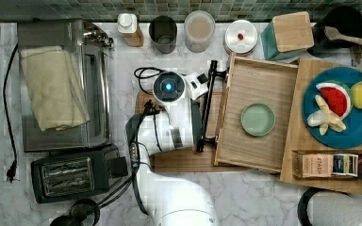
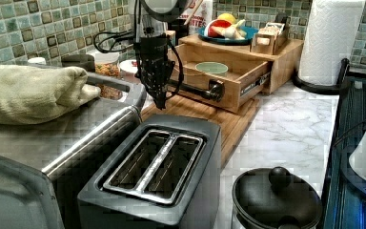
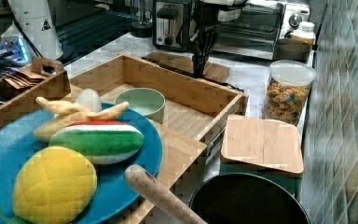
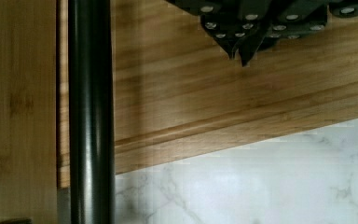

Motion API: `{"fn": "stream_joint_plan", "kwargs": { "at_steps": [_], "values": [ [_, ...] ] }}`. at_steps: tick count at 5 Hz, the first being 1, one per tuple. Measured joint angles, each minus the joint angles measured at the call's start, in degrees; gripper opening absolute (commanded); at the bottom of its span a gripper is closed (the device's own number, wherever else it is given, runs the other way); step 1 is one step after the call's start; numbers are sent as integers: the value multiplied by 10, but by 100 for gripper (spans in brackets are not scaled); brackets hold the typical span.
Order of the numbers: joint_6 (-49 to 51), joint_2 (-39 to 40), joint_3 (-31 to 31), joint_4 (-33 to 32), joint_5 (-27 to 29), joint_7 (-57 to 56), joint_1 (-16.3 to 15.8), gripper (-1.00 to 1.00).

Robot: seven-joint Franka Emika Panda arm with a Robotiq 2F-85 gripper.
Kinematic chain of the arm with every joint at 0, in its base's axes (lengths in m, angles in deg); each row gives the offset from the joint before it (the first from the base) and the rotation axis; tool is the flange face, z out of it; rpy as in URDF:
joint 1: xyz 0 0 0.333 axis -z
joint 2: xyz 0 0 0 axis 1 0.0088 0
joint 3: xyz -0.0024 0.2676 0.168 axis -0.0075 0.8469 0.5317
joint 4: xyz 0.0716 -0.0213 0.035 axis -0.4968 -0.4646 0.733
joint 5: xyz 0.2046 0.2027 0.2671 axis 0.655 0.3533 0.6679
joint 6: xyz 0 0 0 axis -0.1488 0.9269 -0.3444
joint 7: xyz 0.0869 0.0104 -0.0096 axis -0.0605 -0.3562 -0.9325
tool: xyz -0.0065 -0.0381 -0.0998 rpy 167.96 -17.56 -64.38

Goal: Close the drawer.

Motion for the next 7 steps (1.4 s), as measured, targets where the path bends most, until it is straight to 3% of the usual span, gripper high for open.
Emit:
{"fn": "stream_joint_plan", "kwargs": {
  "at_steps": [2, 5, 7],
  "values": [
    [-41, -24, -18, -49, -26, 0, 1, -100],
    [-42, -55, -22, -55, -16, -46, 18, -100],
    [-46, -52, -17, -54, 41, -150, 70, -100]
  ]
}}
